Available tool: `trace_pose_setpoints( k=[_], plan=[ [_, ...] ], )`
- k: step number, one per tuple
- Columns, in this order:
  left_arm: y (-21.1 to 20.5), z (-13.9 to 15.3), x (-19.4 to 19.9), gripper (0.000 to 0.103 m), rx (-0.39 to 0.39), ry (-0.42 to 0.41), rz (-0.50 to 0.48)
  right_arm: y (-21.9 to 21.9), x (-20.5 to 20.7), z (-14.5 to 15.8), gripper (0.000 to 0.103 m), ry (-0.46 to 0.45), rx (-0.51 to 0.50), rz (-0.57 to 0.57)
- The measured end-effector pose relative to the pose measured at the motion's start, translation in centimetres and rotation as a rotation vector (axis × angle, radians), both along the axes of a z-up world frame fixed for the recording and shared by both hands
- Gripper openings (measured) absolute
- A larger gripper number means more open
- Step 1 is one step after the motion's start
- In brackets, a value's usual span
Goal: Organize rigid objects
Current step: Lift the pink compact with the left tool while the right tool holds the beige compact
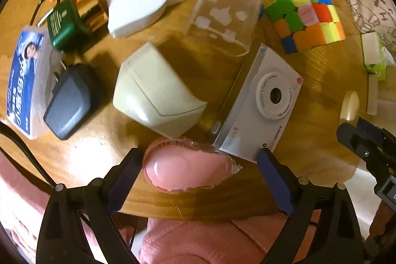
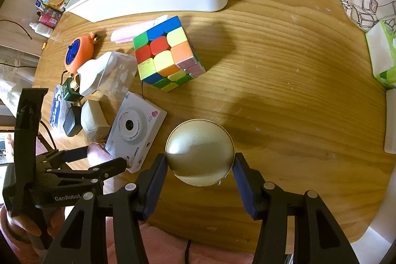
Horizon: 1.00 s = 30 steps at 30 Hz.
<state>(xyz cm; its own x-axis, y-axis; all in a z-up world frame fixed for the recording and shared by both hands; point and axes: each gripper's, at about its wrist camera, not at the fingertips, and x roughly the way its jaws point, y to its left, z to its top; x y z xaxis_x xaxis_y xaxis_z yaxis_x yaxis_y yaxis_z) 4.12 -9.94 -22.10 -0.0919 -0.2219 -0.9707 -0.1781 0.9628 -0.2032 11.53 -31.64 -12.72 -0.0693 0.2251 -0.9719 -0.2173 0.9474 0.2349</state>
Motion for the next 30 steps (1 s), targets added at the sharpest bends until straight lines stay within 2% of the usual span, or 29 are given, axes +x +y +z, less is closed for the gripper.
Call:
trace_pose_setpoints(
  k=[3, 8, 9, 10, 12, 13, 17, 19, 23, 24, 30],
  plan=[
    [-0.5, 0.7, 0.2, 0.080, -0.015, -0.034, 0.000, 0.4, -0.1, 0.1, 0.055, -0.003, 0.000, 0.009],
    [-1.2, 1.5, 0.5, 0.074, -0.035, -0.067, 0.013, 1.1, -0.4, 0.4, 0.055, -0.016, 0.002, 0.030],
    [-1.1, 1.7, 0.4, 0.066, -0.041, -0.078, 0.024, 1.1, -0.5, 0.5, 0.055, -0.019, 0.002, 0.032],
    [-0.8, 1.7, 0.2, 0.052, -0.056, -0.084, 0.036, 1.2, -0.5, 0.5, 0.055, -0.020, 0.002, 0.034],
    [0.5, 1.4, -0.4, 0.041, -0.162, -0.089, 0.085, 1.2, -0.6, 0.6, 0.055, -0.022, 0.001, 0.036],
    [0.7, 1.1, -0.5, 0.040, -0.208, -0.083, 0.116, 1.3, -0.7, 0.6, 0.055, -0.021, 0.000, 0.038],
    [0.8, 0.6, -0.8, 0.029, -0.273, -0.094, 0.156, 1.3, -0.9, 1.0, 0.055, -0.032, -0.001, 0.038],
    [1.1, 0.7, -1.0, 0.021, -0.271, -0.107, 0.147, 1.2, -0.9, 1.2, 0.055, -0.037, -0.001, 0.038],
    [0.8, 1.4, -0.7, 0.013, -0.253, -0.121, 0.122, 1.0, -1.0, 1.5, 0.055, -0.046, 0.000, 0.037],
    [0.5, 1.7, -0.8, 0.008, -0.243, -0.126, 0.117, 1.0, -1.0, 1.5, 0.055, -0.047, 0.001, 0.037],
    [0.9, 2.5, -1.4, 0.006, -0.170, -0.140, 0.079, 0.6, -0.9, 1.9, 0.055, -0.065, 0.015, 0.037]
  ],
)
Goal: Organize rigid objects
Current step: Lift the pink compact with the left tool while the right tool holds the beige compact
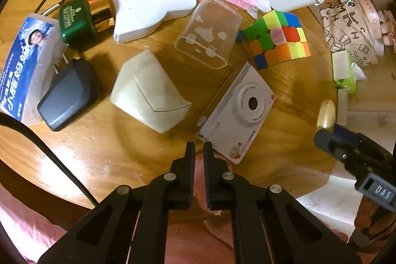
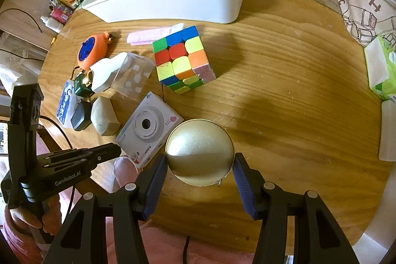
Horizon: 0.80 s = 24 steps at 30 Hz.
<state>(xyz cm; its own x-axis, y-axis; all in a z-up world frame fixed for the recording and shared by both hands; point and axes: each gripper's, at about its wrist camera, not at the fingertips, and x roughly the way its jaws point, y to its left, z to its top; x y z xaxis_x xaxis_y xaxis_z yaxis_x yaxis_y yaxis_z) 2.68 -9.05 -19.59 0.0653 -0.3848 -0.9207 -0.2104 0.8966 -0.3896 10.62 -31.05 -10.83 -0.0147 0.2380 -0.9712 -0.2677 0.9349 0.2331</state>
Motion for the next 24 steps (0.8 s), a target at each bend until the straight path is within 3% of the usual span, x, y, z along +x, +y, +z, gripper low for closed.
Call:
trace_pose_setpoints(
  k=[6, 12, 14, 16, 19, 22, 24],
  plan=[
    [0.5, 0.5, -0.8, 0.007, 0.017, -0.020, -0.003, -0.5, 0.3, 0.5, 0.055, -0.022, 0.016, -0.002],
    [0.9, 1.0, -1.6, 0.021, 0.045, -0.034, -0.022, -0.9, 0.8, 0.8, 0.055, -0.037, 0.025, -0.003],
    [0.5, 1.1, -1.8, 0.029, 0.060, -0.032, -0.038, -0.9, 0.8, 0.8, 0.055, -0.039, 0.030, 0.000],
    [0.0, 1.1, -1.9, 0.045, 0.062, -0.018, -0.046, -1.0, 0.9, 0.8, 0.055, -0.038, 0.034, 0.002],
    [-0.7, 1.0, -2.3, 0.048, 0.070, 0.000, -0.062, -1.1, 1.0, 0.9, 0.055, -0.039, 0.041, 0.004],
    [-1.2, 0.6, -2.5, 0.065, 0.091, 0.030, -0.078, -1.2, 1.2, 0.9, 0.055, -0.039, 0.052, 0.003],
    [-1.6, 0.4, -2.6, 0.068, 0.106, 0.050, -0.090, -1.3, 1.4, 0.8, 0.055, -0.039, 0.059, 0.004]
  ],
)
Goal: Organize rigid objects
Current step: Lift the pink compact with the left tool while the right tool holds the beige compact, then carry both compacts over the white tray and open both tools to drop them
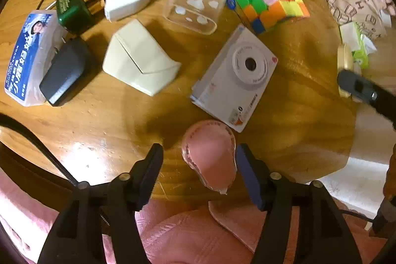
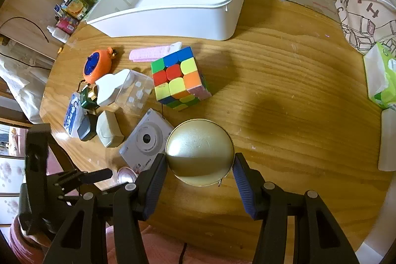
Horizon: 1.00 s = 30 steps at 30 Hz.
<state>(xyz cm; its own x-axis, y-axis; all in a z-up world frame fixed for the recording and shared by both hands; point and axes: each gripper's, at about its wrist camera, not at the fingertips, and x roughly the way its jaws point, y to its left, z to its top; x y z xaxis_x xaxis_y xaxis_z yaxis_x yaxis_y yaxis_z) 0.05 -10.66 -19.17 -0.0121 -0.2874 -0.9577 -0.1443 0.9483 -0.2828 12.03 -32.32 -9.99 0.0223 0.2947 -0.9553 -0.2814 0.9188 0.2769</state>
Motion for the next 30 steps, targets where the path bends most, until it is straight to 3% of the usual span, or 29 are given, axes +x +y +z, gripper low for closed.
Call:
trace_pose_setpoints(
  k=[3, 9, 12, 16, 26, 30],
  plan=[
    [-0.5, -0.3, -0.1, 0.076, -0.001, 0.025, -0.023, 0.0, 0.3, 0.0, 0.055, -0.002, 0.009, 0.004],
    [-1.7, -1.2, 0.0, 0.076, 0.013, 0.077, -0.048, 0.2, 1.1, 0.1, 0.055, -0.015, 0.015, 0.022],
    [-2.3, -1.3, 0.4, 0.072, 0.033, 0.092, -0.051, 0.4, 1.5, 0.5, 0.055, -0.029, 0.015, 0.030],
    [-3.2, -1.4, 1.4, 0.055, 0.096, 0.114, -0.062, 0.8, 2.1, 0.9, 0.055, -0.049, 0.012, 0.047],
    [-1.8, -2.0, 1.8, 0.053, 0.050, 0.152, -0.043, 2.7, 3.6, 2.0, 0.055, -0.093, 0.006, 0.088],
    [-1.1, -2.1, 1.7, 0.053, 0.045, 0.168, -0.077, 3.8, 4.2, 2.5, 0.055, -0.112, -0.001, 0.104]
  ],
)
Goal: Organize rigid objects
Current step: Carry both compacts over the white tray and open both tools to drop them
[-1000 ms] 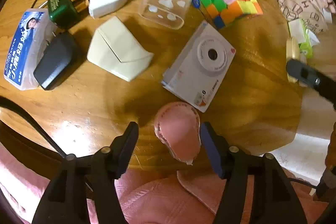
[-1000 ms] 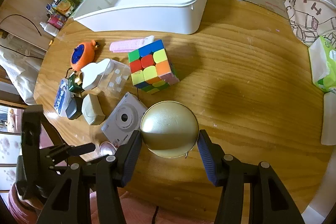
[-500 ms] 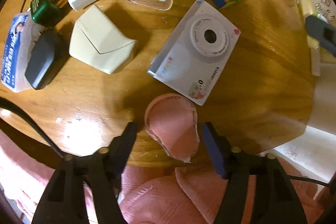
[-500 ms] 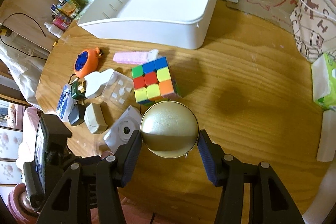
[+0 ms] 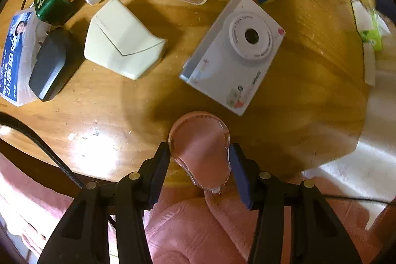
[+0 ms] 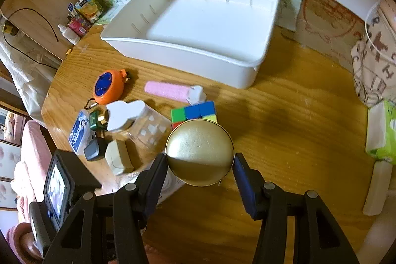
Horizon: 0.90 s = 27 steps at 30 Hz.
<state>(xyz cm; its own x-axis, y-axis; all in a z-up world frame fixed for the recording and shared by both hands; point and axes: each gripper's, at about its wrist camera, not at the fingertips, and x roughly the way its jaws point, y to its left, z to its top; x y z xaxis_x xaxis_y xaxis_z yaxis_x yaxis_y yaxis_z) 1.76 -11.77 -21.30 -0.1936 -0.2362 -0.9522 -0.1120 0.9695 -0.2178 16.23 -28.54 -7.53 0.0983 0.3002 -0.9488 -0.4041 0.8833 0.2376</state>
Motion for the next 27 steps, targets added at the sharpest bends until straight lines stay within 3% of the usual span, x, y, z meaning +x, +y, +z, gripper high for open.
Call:
trace_pose_setpoints(
  k=[9, 21, 27],
  plan=[
    [1.9, 3.3, 0.1, 0.053, -0.008, -0.019, -0.159, 2.2, 1.8, 1.5, 0.055, -0.055, -0.006, -0.028],
    [6.9, 12.4, 7.4, 0.053, 0.043, -0.243, -0.337, 4.6, 5.2, 4.4, 0.055, -0.156, -0.014, -0.126],
    [7.9, 15.5, 11.2, 0.053, 0.067, -0.360, -0.367, 5.3, 7.1, 5.3, 0.055, -0.187, -0.010, -0.185]
  ],
)
